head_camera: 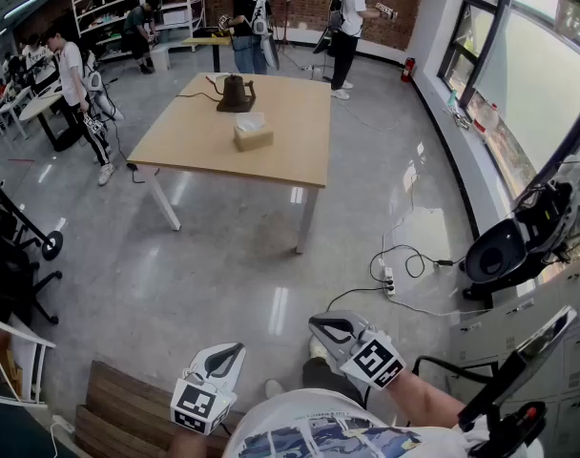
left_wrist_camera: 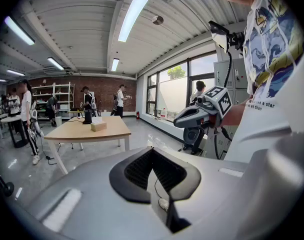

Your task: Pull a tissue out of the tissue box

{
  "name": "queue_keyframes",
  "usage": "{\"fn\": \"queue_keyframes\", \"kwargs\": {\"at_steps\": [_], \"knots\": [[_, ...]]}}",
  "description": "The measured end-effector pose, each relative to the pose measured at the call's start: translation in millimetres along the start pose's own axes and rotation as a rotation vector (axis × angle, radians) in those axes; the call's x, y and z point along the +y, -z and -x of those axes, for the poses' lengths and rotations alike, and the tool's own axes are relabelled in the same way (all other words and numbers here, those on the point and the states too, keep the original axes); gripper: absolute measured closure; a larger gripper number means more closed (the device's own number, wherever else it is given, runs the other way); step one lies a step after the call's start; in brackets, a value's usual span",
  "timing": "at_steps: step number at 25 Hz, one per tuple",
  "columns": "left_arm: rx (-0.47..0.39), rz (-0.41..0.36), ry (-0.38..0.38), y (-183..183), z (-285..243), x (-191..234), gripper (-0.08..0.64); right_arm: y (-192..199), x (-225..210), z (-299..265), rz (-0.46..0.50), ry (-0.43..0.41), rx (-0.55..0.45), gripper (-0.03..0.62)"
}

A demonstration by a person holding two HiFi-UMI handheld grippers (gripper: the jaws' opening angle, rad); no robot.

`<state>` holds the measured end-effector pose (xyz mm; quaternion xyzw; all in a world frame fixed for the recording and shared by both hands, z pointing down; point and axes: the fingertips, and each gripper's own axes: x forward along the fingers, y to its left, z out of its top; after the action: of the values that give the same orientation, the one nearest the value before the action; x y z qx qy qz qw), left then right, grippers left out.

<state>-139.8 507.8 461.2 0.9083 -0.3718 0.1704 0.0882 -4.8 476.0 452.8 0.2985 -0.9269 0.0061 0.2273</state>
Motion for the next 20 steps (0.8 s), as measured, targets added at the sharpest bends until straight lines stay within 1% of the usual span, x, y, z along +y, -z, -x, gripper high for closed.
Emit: {"fn": "queue_keyframes", "kwargs": {"at_steps": [7,14,20], "knots": [[-0.011,-0.007,0.037,1,-5,-4,0.555,4,-1,2,-0.008,0.022,0.004,0.589],[-0.01,-0.014,0.052,-11,-20,0,0.555,1,-20,-1,-0.028,0.032,0.005,0.589],[-0.003,-0.014,0.053,-26,-49,18,0.555,0,-46,-16,-0.051,0.002,-0.006,0.589]]}}
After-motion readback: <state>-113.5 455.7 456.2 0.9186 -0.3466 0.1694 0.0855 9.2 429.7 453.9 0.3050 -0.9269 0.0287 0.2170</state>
